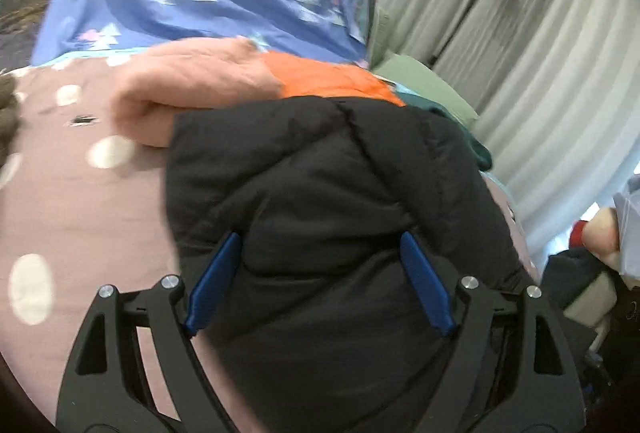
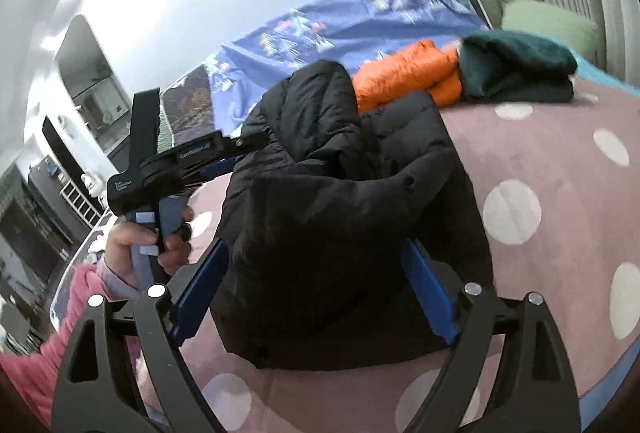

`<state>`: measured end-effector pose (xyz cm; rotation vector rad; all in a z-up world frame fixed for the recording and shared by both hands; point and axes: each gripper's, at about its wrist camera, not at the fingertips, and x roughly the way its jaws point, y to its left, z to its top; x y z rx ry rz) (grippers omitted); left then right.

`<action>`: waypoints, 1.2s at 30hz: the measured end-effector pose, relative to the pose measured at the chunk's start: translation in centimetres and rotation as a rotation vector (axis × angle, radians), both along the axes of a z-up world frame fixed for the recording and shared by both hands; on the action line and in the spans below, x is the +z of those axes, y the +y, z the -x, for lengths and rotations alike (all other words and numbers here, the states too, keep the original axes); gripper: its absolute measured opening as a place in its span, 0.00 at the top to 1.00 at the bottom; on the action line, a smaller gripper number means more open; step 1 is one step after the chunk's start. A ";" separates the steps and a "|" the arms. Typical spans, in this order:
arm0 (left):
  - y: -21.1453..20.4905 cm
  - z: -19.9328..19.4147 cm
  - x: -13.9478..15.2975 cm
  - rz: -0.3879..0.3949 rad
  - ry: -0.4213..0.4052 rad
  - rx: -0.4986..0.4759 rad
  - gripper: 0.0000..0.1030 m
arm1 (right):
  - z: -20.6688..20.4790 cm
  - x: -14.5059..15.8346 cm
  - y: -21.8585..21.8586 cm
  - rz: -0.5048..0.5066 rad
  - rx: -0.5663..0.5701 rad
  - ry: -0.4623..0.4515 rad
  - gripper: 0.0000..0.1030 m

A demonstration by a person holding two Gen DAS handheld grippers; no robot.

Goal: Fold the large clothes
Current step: 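Press the jacket bundle with the open left tool while the right tool holds it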

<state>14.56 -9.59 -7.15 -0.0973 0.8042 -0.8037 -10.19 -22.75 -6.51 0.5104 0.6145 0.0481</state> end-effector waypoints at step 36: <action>-13.8 5.5 1.6 -0.228 -0.314 -0.236 0.29 | 1.0 -10.7 -8.2 -0.142 -0.188 0.114 0.79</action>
